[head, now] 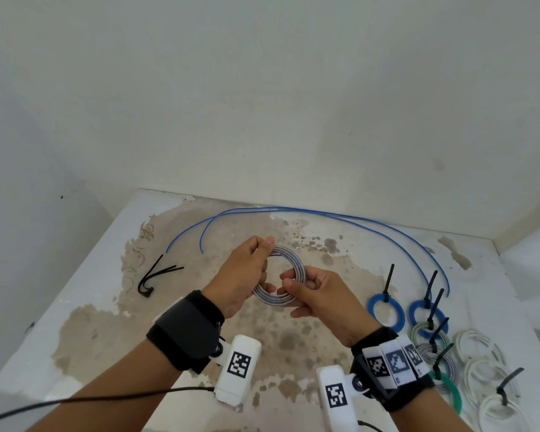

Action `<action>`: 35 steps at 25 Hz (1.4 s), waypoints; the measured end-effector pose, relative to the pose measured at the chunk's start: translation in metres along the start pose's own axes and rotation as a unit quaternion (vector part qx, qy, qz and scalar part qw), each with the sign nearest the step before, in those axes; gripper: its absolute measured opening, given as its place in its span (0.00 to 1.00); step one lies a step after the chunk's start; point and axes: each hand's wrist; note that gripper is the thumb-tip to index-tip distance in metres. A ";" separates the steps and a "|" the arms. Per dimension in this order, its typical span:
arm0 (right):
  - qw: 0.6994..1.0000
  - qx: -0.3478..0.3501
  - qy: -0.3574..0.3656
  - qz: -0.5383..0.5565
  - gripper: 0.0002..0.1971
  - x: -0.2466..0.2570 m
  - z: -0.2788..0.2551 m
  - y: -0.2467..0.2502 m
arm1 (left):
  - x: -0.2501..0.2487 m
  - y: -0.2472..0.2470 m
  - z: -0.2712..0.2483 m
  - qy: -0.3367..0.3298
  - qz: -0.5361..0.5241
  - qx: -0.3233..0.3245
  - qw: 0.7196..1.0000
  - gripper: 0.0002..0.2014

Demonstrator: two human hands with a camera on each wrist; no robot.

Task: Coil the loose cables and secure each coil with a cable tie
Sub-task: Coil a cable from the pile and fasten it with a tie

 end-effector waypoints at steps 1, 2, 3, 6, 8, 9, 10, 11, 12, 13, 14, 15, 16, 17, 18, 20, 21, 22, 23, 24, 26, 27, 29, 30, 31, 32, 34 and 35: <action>1.000 0.000 -0.008 0.007 0.10 -0.001 0.001 0.001 | 0.001 0.000 0.001 -0.003 0.007 0.001 1.000 0.15; 1.000 0.005 -0.015 0.011 0.10 0.000 0.001 0.001 | 0.002 0.000 0.001 -0.006 0.016 -0.001 1.000 0.15; 1.000 0.012 -0.019 0.011 0.12 0.001 0.002 0.002 | 0.002 0.000 0.001 -0.009 0.025 -0.004 1.000 0.15; 1.000 -0.003 -0.019 0.011 0.14 0.001 0.006 0.003 | 0.006 0.001 0.002 -0.016 0.056 -0.010 0.998 0.15; 0.999 -0.024 -0.018 0.028 0.13 -0.002 0.010 0.001 | 0.007 0.003 0.003 -0.023 0.075 -0.010 0.997 0.15; 0.999 -0.029 -0.021 0.040 0.13 -0.005 0.012 -0.002 | 0.007 0.004 0.003 -0.029 0.085 -0.011 0.996 0.15; 0.998 -0.032 -0.026 0.053 0.13 -0.008 0.014 -0.006 | 0.008 0.007 0.004 -0.036 0.096 -0.012 0.995 0.15; 0.997 -0.034 -0.031 0.064 0.13 -0.010 0.015 -0.009 | 0.009 0.010 0.004 -0.043 0.108 -0.015 0.993 0.16; 0.996 -0.035 -0.038 0.074 0.14 -0.012 0.017 -0.015 | 0.009 0.014 0.005 -0.047 0.118 -0.019 0.992 0.16; 0.995 -0.037 -0.045 0.081 0.14 -0.012 0.019 -0.020 | 0.011 0.020 0.006 -0.048 0.124 -0.020 0.991 0.16; 0.995 -0.039 -0.049 0.082 0.14 -0.013 0.021 -0.026 | 0.012 0.026 0.007 -0.048 0.126 -0.020 0.991 0.16; 0.995 -0.041 -0.054 0.073 0.14 -0.012 0.024 -0.033 | 0.014 0.033 0.009 -0.047 0.125 -0.018 0.991 0.16; 0.996 -0.043 -0.057 0.055 0.15 -0.011 0.027 -0.041 | 0.016 0.040 0.009 -0.045 0.125 -0.015 0.991 0.16; 0.997 -0.044 -0.060 0.033 0.15 -0.009 0.034 -0.052 | 0.019 0.050 0.010 -0.042 0.123 -0.015 0.991 0.17; 0.997 -0.047 -0.063 0.017 0.15 -0.008 0.041 -0.064 | 0.022 0.060 0.012 -0.039 0.121 -0.014 0.992 0.18; 0.996 -0.062 -0.066 0.004 0.14 -0.006 0.058 -0.091 | 0.027 0.083 0.014 -0.034 0.116 -0.017 0.993 0.17; 0.995 -0.070 -0.067 0.002 0.12 -0.006 0.065 -0.104 | 0.028 0.094 0.016 -0.032 0.109 -0.020 0.993 0.16; 0.995 -0.076 -0.070 -0.002 0.10 -0.008 0.077 -0.120 | 0.029 0.110 0.020 -0.029 0.100 -0.020 0.994 0.16; 0.993 -0.083 -0.078 -0.004 0.09 -0.008 0.086 -0.137 | 0.030 0.128 0.023 -0.025 0.092 -0.018 0.995 0.16; 0.992 -0.092 -0.081 -0.003 0.09 -0.009 0.093 -0.151 | 0.030 0.143 0.026 -0.021 0.089 -0.015 0.996 0.16; 0.991 -0.110 -0.075 0.010 0.09 -0.010 0.111 -0.181 | 0.032 0.175 0.033 -0.012 0.076 -0.009 0.997 0.16; 0.990 -0.120 -0.071 0.017 0.09 -0.012 0.120 -0.197 | 0.035 0.191 0.038 0.001 0.064 -0.006 0.998 0.16; 0.988 -0.136 -0.071 0.027 0.09 -0.017 0.133 -0.223 | 0.041 0.218 0.046 0.033 0.036 0.002 0.999 0.16; 0.986 -0.141 -0.080 0.030 0.10 -0.022 0.139 -0.235 | 0.046 0.231 0.049 0.049 0.023 0.008 0.998 0.15; 0.985 -0.144 -0.091 0.034 0.10 -0.026 0.143 -0.245 | 0.050 0.240 0.051 0.062 0.016 0.013 0.998 0.14; 0.983 -0.150 -0.102 0.037 0.10 -0.031 0.147 -0.256 | 0.055 0.251 0.052 0.070 0.015 0.016 0.997 0.14; 0.980 -0.143 -0.129 0.045 0.12 -0.038 0.154 -0.275 | 0.064 0.270 0.052 0.071 0.032 0.015 0.997 0.13; 0.980 -0.128 -0.147 0.047 0.13 -0.042 0.158 -0.283 | 0.069 0.281 0.052 0.070 0.043 0.011 0.997 0.13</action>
Point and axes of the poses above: each hand's wrist, its own z-axis towards the middle knuckle, its own y-axis out of the back of the hand, x = y × z, and after that the axes turned 3 degrees about -z, right-handed
